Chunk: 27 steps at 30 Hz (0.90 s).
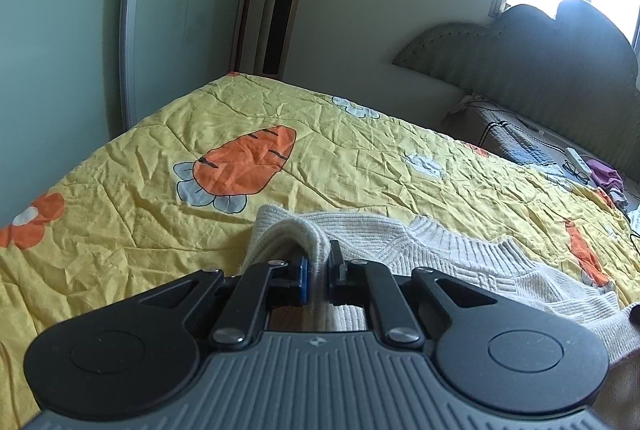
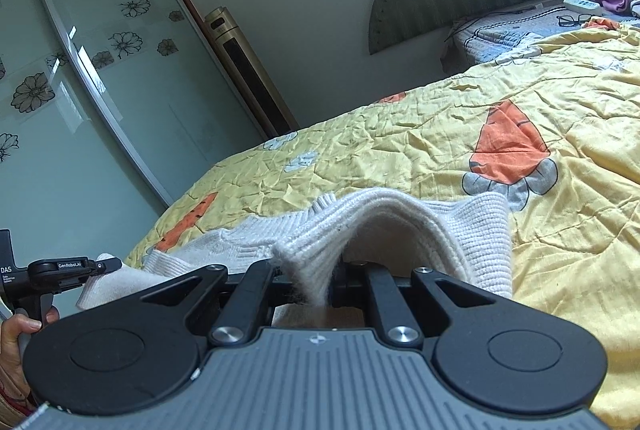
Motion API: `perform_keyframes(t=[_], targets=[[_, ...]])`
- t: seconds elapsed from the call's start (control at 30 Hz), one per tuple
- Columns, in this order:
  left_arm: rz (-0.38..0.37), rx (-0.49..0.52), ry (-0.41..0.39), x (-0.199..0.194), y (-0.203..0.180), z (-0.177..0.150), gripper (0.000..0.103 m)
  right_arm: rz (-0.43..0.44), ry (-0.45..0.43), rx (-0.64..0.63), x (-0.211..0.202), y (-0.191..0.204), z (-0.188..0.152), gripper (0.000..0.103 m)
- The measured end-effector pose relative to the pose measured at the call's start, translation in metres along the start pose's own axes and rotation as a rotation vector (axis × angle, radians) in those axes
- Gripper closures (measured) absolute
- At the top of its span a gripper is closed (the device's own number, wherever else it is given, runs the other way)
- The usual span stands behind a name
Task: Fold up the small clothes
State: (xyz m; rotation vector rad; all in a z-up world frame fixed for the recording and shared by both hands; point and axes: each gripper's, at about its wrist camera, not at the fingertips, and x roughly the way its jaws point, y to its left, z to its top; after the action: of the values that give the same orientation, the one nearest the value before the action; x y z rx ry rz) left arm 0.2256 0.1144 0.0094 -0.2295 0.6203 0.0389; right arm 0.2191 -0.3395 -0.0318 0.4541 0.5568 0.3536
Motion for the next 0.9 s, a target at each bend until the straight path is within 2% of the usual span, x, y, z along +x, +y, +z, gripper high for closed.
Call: perform_keyframes(t=[0.4, 0.67, 0.9], targets=[[0.011, -0.025, -0.015, 0.006, -0.001, 0.01, 0.094, 0.004, -0.02, 0.004, 0.005, -0.002, 0.014, 0.09], [0.038, -0.1, 0.102, 0.045, 0.007, 0.007, 0.094, -0.029, 0.037, 0.036, 0.035, -0.015, 0.014, 0.09], [0.049, -0.044, 0.121, 0.047, 0.004, 0.008, 0.094, -0.035, 0.065, 0.054, 0.044, -0.024, 0.01, 0.089]])
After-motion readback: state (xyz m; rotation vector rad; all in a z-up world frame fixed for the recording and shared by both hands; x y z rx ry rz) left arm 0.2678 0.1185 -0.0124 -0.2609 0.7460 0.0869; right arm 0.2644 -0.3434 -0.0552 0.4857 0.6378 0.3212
